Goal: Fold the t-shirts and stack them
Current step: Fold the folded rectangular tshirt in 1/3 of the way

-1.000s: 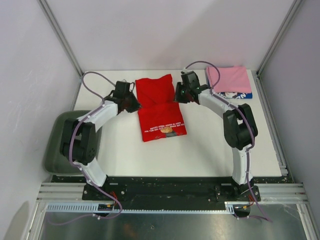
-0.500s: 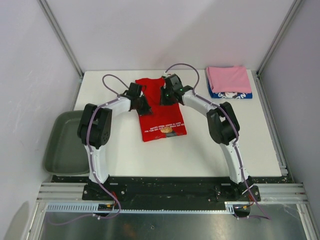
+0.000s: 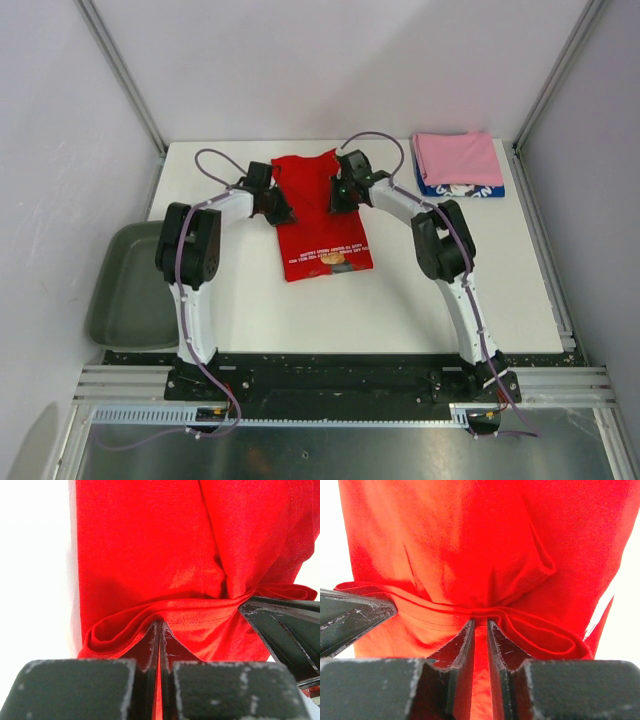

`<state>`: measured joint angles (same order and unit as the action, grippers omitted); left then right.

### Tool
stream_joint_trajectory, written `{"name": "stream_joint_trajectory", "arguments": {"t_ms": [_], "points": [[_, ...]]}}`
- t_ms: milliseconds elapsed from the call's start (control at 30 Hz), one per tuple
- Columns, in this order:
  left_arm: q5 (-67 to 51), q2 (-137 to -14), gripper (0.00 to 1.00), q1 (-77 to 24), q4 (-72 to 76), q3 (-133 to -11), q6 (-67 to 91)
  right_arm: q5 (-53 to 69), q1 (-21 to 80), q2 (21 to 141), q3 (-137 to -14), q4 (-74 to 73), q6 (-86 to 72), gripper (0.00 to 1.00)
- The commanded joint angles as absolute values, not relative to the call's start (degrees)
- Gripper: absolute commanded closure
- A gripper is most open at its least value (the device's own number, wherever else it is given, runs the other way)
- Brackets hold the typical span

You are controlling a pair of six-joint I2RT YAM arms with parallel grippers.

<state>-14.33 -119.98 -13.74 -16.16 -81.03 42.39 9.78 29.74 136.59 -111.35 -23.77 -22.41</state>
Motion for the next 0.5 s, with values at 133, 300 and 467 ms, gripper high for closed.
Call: {"name": "stream_joint_trajectory", "arguments": {"t_ms": [133,300,467], "points": [[-13.2,-120.9,1.0,-12.3,-15.6,-81.1,40.3,9.7,27.3,130.3,-110.3,-24.3,-20.7,0.76],[-13.3,-120.5,1.0,-11.6,-15.5,-80.9,39.8,11.4,24.9,126.1,-103.5,-20.2,-21.5,0.75],[-13.5,-121.0,1.0,-11.3,-15.6,-81.2,39.6,12.2,23.6,126.7,-100.7,-19.4,-21.7,0.75]]}}
